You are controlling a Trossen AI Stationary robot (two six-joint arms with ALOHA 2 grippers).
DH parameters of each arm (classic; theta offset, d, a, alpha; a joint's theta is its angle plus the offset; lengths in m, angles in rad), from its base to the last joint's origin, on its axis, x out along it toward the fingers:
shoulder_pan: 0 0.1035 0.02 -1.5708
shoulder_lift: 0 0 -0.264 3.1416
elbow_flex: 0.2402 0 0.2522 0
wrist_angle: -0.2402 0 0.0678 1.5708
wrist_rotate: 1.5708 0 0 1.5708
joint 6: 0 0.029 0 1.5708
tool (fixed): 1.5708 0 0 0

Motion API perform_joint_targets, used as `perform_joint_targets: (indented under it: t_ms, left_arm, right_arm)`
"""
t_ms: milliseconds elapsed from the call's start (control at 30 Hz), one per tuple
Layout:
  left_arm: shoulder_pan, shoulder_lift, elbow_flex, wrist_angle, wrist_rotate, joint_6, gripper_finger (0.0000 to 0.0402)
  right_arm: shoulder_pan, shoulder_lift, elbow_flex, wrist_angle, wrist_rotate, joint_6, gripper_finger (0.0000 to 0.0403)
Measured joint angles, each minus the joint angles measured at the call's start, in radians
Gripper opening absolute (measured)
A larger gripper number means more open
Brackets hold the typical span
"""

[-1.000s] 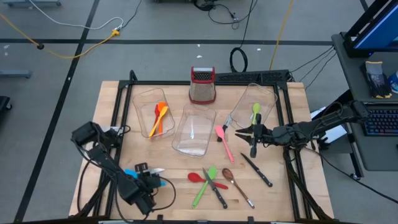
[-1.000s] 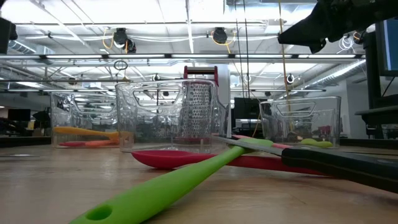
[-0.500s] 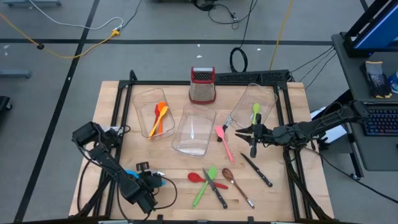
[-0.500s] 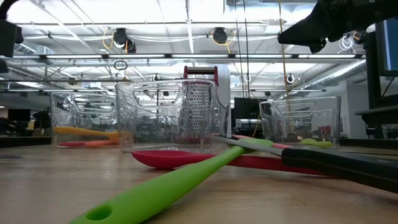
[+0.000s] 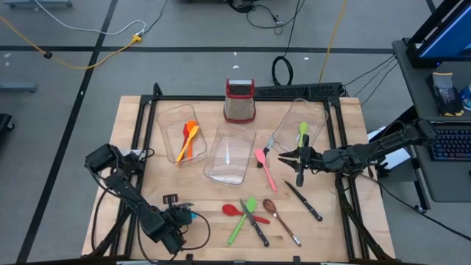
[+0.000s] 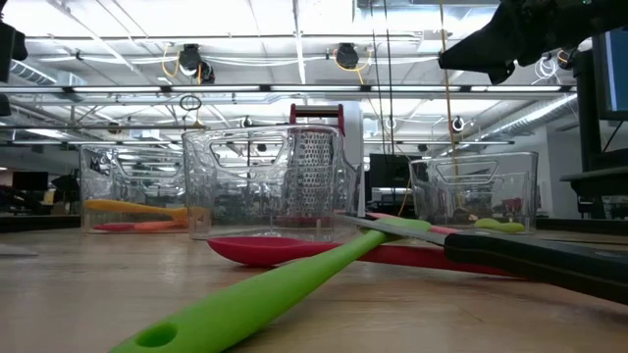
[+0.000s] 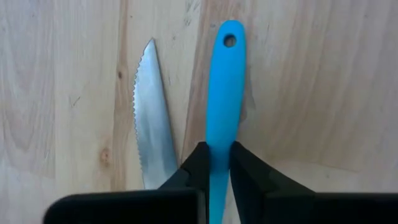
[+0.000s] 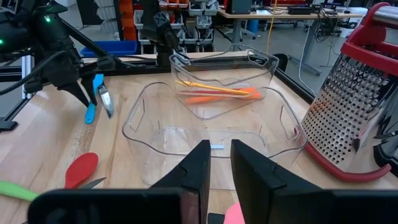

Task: Pick & Place Kitchen Items
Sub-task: Put the blue spatula into the left transparent bin

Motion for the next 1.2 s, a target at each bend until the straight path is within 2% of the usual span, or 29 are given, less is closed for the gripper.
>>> perform_joint_targets:
  t_ms: [133,300,467,833,1200]
  left_arm:
    - [0.0,0.0,-0.001,0.008,0.0,-0.001,0.0046]
    - [0.0,0.0,-0.001,0.033,0.0,-0.001,0.0011]
    - [0.001,0.0,0.005,0.037,0.01,-0.003,0.0016]
    - [0.012,0.002,0.077,-0.017,0.021,0.013,0.0001]
    - [0.036,0.002,0.105,-0.057,-0.012,0.055,0.0001]
  right_arm:
    - [0.0,0.0,0.0,0.0,0.0,0.0,0.0059]
    - [0.0,0.0,0.0,0.0,0.0,0.0,0.0059]
    - [0.0,0.0,0.0,0.0,0.0,0.0,0.0059]
    - [0.0,0.0,0.0,0.029,0.0,0.0,0.0059]
    - [0.0,0.0,0.0,0.053,0.0,-0.004,0.0059]
